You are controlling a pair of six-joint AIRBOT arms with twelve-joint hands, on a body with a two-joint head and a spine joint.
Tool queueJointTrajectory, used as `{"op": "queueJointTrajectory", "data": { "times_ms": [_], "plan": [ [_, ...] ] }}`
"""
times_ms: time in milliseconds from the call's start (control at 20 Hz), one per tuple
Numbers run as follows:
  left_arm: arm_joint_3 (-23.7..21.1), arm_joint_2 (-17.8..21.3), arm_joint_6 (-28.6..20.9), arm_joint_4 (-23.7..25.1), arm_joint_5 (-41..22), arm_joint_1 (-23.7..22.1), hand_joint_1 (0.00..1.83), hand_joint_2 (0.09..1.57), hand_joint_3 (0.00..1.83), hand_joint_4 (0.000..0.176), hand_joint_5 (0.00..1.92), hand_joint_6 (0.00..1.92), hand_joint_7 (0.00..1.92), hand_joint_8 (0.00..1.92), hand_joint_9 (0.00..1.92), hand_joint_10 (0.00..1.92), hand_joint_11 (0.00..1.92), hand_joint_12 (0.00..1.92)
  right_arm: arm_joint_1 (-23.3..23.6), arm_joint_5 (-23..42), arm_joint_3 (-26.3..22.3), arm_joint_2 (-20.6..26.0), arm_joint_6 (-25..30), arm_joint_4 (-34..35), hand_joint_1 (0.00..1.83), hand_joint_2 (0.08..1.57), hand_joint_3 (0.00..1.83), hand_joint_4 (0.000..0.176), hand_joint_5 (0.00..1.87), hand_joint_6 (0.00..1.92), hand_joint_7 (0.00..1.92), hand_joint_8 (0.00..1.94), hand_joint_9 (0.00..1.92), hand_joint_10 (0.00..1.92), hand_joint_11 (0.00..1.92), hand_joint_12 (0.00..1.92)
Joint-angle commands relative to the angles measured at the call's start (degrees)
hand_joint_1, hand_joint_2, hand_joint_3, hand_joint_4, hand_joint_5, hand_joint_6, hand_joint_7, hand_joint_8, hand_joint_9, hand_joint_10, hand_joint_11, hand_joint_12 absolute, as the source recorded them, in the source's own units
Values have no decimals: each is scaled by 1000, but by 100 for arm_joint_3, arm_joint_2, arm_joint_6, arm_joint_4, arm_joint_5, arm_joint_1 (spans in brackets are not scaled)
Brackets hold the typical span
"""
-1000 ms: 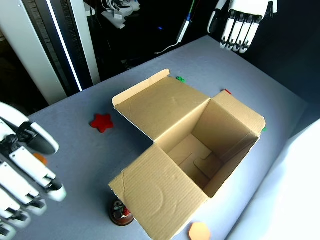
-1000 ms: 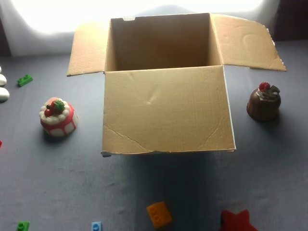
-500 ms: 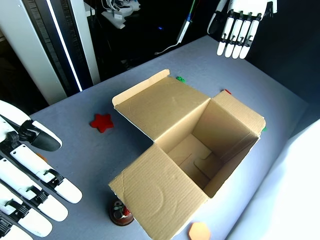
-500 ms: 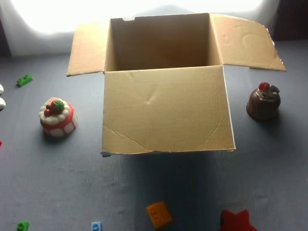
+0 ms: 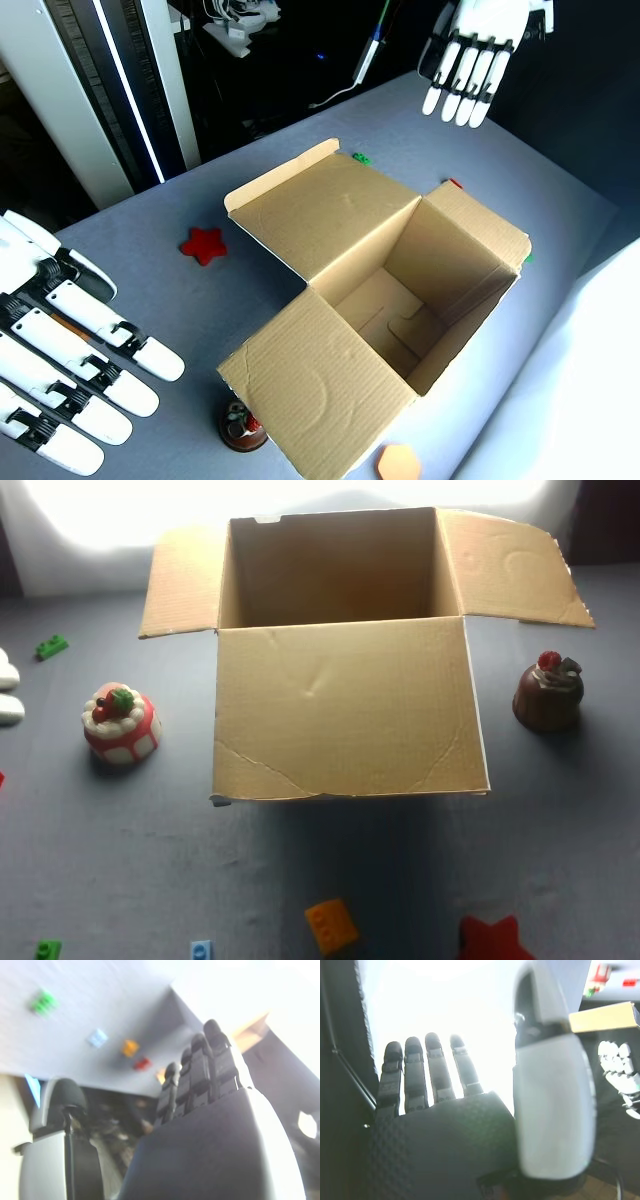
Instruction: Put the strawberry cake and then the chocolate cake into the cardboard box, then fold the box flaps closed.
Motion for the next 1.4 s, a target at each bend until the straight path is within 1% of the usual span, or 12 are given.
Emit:
{"op": "queueJointTrajectory", "data": {
  "times_ms": [0,150,300,400,500,650,700,750,800,900,1200,1350],
  "plan": [
    [25,-26,102,-594,181,103,1017,1015,0,46,0,0,0,0,4,0,0,275,69,585,27,63,17,171,1063,977,0,34,4,0,47,1,49,5,0,158],
    [-39,-161,332,-1144,528,617,1145,973,0,40,0,0,0,0,0,0,0,36,73,398,37,61,22,232,1153,945,0,42,0,0,36,3,25,3,0,19],
    [-107,-404,415,-1671,942,1241,1128,992,0,30,0,0,0,0,0,0,1,98,82,-260,109,51,52,232,1134,987,9,50,0,0,19,5,0,0,0,0],
    [-100,-568,659,-1989,1044,1610,1143,989,0,31,0,0,0,0,0,0,0,128,119,-575,210,26,241,231,1122,984,7,40,12,5,35,10,7,3,1,0],
    [-32,-824,1042,-2409,1182,2075,1168,959,0,20,0,0,9,2,4,1,0,155,194,-1001,372,5,500,229,1058,998,13,47,0,0,4,0,10,4,0,0],
    [120,-1134,1317,-2944,1338,2573,1166,937,0,11,0,0,3,0,1,0,0,127,249,-1080,478,-47,634,219,1066,1015,20,55,0,0,0,0,1,0,0,0],
    [182,-1238,1352,-3030,1378,2632,1136,921,0,13,0,0,0,0,0,0,0,148,265,-1081,488,-67,956,-237,1076,1010,17,56,0,0,5,2,0,0,0,0],
    [257,-1341,1366,-3085,1444,2643,1129,909,0,12,21,5,0,0,0,0,0,197,260,-1038,510,-99,1939,-1339,1089,998,11,48,0,0,15,5,0,0,0,0],
    [300,-1399,1385,-3128,1470,2638,1111,900,0,11,22,4,9,2,0,0,0,251,258,-962,509,-113,2241,-1657,1091,991,7,47,0,0,20,7,2,1,0,0],
    [433,-1563,1429,-3207,1578,2586,1100,901,0,17,6,1,0,0,0,0,0,260,259,-754,510,-132,2357,-1776,1075,1010,15,48,0,0,54,17,26,11,0,0],
    [880,-2035,1429,-3231,1833,2510,1144,980,14,16,34,2,53,2,63,7,0,393,228,-477,516,-131,2320,-1777,1171,975,0,26,0,0,42,12,12,5,0,0],
    [1108,-2265,1429,-3243,1923,2435,1145,969,1,39,27,0,29,0,27,1,0,316,223,-361,515,-131,2312,-1770,1144,983,0,21,0,0,42,9,30,12,0,0]
  ]
}}
